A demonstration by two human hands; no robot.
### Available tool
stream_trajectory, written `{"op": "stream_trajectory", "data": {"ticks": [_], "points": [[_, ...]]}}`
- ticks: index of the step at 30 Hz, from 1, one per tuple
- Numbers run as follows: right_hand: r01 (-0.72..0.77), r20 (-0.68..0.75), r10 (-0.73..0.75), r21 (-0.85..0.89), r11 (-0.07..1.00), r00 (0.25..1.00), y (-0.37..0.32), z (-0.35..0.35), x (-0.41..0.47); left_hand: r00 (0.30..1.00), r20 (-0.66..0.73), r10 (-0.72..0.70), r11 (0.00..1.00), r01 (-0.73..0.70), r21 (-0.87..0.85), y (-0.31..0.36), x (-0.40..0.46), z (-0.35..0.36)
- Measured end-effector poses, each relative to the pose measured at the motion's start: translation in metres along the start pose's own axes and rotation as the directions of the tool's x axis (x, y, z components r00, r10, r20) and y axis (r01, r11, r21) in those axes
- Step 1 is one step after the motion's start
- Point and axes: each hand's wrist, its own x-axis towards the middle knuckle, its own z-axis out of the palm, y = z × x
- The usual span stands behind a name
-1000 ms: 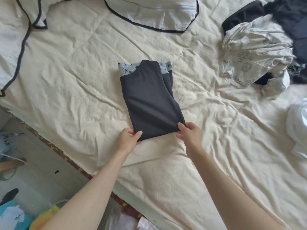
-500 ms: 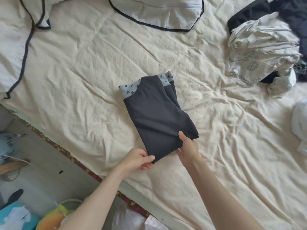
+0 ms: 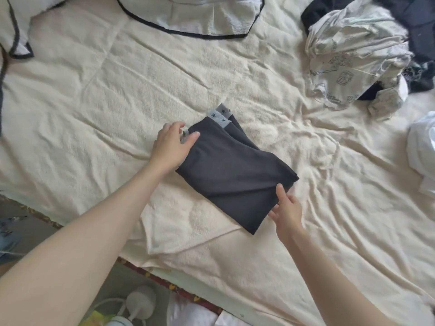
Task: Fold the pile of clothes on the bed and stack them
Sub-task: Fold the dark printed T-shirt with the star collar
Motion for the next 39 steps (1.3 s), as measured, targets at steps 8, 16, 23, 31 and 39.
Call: {"op": "stream_trajectory", "data": {"ticks": [8, 16, 23, 31, 39], "points": [[0.042, 0.016, -0.042, 0.029, 0.999, 0.999, 0.011, 0.002, -0.006, 0.992, -0.093, 0.086, 0.974, -0.103, -0.202, 0.017, 0.024, 0.009], [0.043, -0.017, -0.043, 0.033, 0.999, 0.999, 0.013, 0.005, -0.005, 0.982, -0.059, 0.181, 0.981, -0.184, -0.067, 0.012, 0.036, 0.021], [0.025, -0.024, -0.026, -0.016, 1.000, 0.999, 0.010, 0.006, -0.010, 0.960, 0.279, -0.040, 0.996, 0.060, -0.062, 0.003, 0.033, -0.006], [0.146, -0.013, -0.147, -0.089, 0.985, 0.989, -0.003, -0.007, -0.042, 0.965, 0.252, -0.071, 0.955, 0.138, -0.261, 0.011, -0.017, -0.023], [0.213, -0.072, -0.217, -0.059, 0.975, 0.974, -0.003, -0.087, -0.096, 0.983, 0.184, 0.018, 0.966, 0.030, -0.255, 0.051, -0.089, -0.011]]}}
